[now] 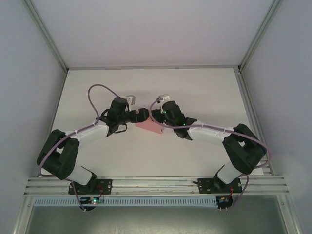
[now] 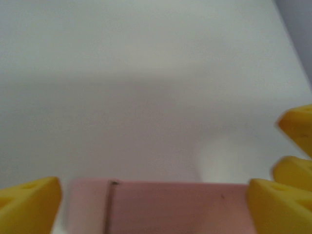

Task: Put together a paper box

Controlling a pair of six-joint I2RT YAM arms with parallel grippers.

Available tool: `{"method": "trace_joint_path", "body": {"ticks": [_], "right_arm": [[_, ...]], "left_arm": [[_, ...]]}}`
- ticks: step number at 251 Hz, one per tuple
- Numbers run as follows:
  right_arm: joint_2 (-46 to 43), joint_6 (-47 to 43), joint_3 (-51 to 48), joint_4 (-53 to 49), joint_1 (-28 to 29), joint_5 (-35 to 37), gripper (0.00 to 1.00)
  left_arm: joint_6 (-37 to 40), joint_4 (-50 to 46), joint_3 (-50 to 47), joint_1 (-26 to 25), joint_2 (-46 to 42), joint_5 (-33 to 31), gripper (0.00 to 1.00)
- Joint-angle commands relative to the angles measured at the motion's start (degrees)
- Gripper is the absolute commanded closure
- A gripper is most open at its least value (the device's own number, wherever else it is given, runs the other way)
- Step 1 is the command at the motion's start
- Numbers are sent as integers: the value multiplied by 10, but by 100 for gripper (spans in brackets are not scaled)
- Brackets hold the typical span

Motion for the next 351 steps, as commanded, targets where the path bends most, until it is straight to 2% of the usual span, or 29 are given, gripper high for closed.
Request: {"method": "trace_joint_path", "body": {"ticks": [1, 9, 13, 24, 40, 61, 79, 93, 117, 139, 176, 208, 227, 245, 264, 283, 318, 331, 351], "right_arm": [[-12, -41, 50, -95, -15, -39, 33], [-15, -67, 56, -95, -20, -62, 27], [-14, -80, 59, -95, -22, -74, 18], [-16, -119, 63, -95, -27, -105, 2], [-16, -200, 66, -95, -29, -169, 2], [-9, -315, 85, -147, -17, -228, 2], [9, -411, 112, -222, 0, -235, 2], [32, -455, 137, -269, 14, -188, 2], [75, -469, 184, -312, 24, -101, 2], [102, -476, 215, -339, 24, -79, 2], [138, -511, 256, -403, 26, -86, 3], [151, -512, 277, -432, 31, -65, 20], [147, -505, 278, -427, 33, -32, 36], [139, -509, 272, -412, 39, 15, 52], [128, -530, 258, -383, 51, 86, 56], [114, -590, 222, -319, 69, 170, 56], [131, -786, 122, -105, 103, 325, 57], [146, -824, 105, -61, 107, 341, 54], [157, -828, 94, -54, 113, 334, 46]], "left_arm": [[34, -113, 51, -3, -40, -74, 0], [28, -137, 59, 0, -49, -107, 0], [26, -150, 63, 2, -53, -122, 0], [14, -188, 72, 14, -66, -171, 0], [-16, -245, 76, 48, -82, -240, 0], [-61, -293, 63, 122, -100, -276, 0], [-85, -323, 43, 181, -112, -279, 0], [-98, -332, 22, 211, -124, -280, 0], [-98, -319, -13, 232, -146, -270, 0], [-96, -310, -27, 237, -155, -262, 0], [-85, -313, -25, 238, -151, -257, 0], [-83, -313, -25, 237, -153, -252, 0], [-84, -312, -27, 238, -156, -250, 0], [-83, -309, -30, 237, -163, -251, 0], [-82, -312, -32, 237, -171, -255, 0], [-80, -311, -35, 237, -178, -254, 0], [-83, -308, -41, 237, -187, -255, 0], [-82, -308, -43, 237, -189, -254, 0], [-83, -308, -44, 238, -192, -251, 0]]}}
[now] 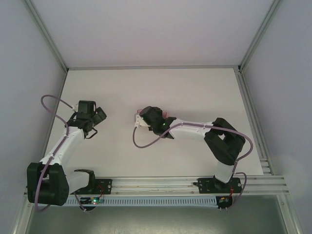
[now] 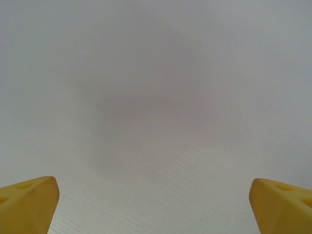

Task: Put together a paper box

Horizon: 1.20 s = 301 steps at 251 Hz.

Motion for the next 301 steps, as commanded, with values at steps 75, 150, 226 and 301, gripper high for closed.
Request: {"method": "trace_joint_path", "body": {"ticks": [75, 150, 226, 301], "right_arm": [[-37, 9, -74, 15, 24, 59, 14], [-230, 195, -160, -6, -6, -122, 2], [-310, 593, -254, 122, -360, -216, 2], [-313, 531, -343, 284, -404, -155, 2]], "left_arm": [[2, -2, -10, 5, -21, -14, 0], [30, 10, 21, 5, -18, -42, 0], [164, 277, -72, 10, -7, -180, 0], [336, 541, -162, 43, 104, -58, 0]]}}
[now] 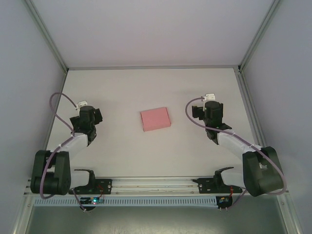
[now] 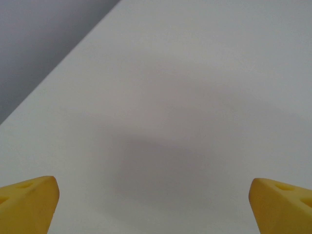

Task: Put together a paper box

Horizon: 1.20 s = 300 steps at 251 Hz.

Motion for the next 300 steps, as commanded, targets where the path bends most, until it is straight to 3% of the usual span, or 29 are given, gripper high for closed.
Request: {"method": "trace_joint_path", "body": {"ticks": [1, 21, 39, 50, 66, 95, 115, 134, 156, 195, 215, 231, 248, 263, 300], "right_arm": [[-4, -5, -28, 103, -9, 2, 2], [17, -11, -73, 184, -28, 22, 2], [45, -3, -125, 323, -56, -5, 2], [41, -37, -137, 349, -57, -15, 2], [64, -20, -162, 417, -71, -15, 2], [171, -21, -157, 527, -82, -62, 2], [129, 5, -106, 361, -107, -83, 2], [155, 20, -131, 453, -125, -112, 2], [138, 15, -121, 401, -124, -113, 2], [142, 13, -122, 411, -124, -113, 2], [142, 12, -122, 409, -123, -113, 2], [141, 12, -121, 409, -124, -113, 2], [142, 11, -121, 409, -122, -112, 2], [142, 10, -121, 408, -121, -111, 2], [142, 9, -121, 408, -121, -110, 2]], "left_arm": [[76, 149, -14, 16, 35, 57, 0], [77, 152, -1, 19, 62, 55, 0], [84, 148, 5, 30, 69, 87, 0], [83, 143, 1, 33, 62, 98, 0], [98, 171, -25, 34, 41, 138, 0], [105, 217, -59, 34, 20, 155, 0], [106, 216, -61, 33, 18, 161, 0], [92, 207, -56, 33, 18, 190, 0], [79, 216, -41, 33, 44, 220, 0], [67, 206, -22, 33, 64, 230, 0], [66, 342, -55, 31, 124, 240, 0], [78, 383, -56, 15, 167, 219, 0], [79, 324, -44, 13, 147, 216, 0], [80, 362, -53, 11, 158, 215, 0], [81, 345, -49, 11, 154, 214, 0]]}}
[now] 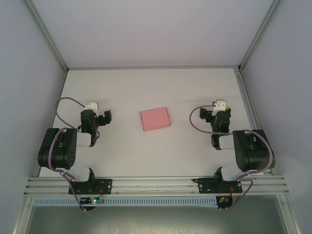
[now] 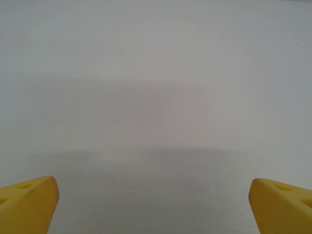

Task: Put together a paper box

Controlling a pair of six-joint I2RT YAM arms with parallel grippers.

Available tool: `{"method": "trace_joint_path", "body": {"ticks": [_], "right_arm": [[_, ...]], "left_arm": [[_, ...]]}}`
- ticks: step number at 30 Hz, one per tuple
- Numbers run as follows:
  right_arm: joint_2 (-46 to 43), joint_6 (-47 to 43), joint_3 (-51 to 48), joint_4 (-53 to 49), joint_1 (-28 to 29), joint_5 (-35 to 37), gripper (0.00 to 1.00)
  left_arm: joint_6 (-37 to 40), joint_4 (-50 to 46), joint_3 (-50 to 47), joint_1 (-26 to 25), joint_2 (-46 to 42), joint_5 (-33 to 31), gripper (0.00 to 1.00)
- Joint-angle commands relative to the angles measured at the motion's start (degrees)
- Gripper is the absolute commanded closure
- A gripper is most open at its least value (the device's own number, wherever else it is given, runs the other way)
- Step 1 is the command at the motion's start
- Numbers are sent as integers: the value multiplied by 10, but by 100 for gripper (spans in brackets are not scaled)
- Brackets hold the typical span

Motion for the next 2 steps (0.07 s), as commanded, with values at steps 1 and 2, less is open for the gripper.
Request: {"method": "trace_joint_path", "body": {"ticks": [1, 2], "right_arm": [[-6, 7, 9, 11, 3, -8, 2], [-6, 8, 9, 10, 3, -8, 2]], "left_arm": [[6, 46, 0, -7, -5, -8, 0], [6, 39, 2, -6, -8, -9, 0]]}}
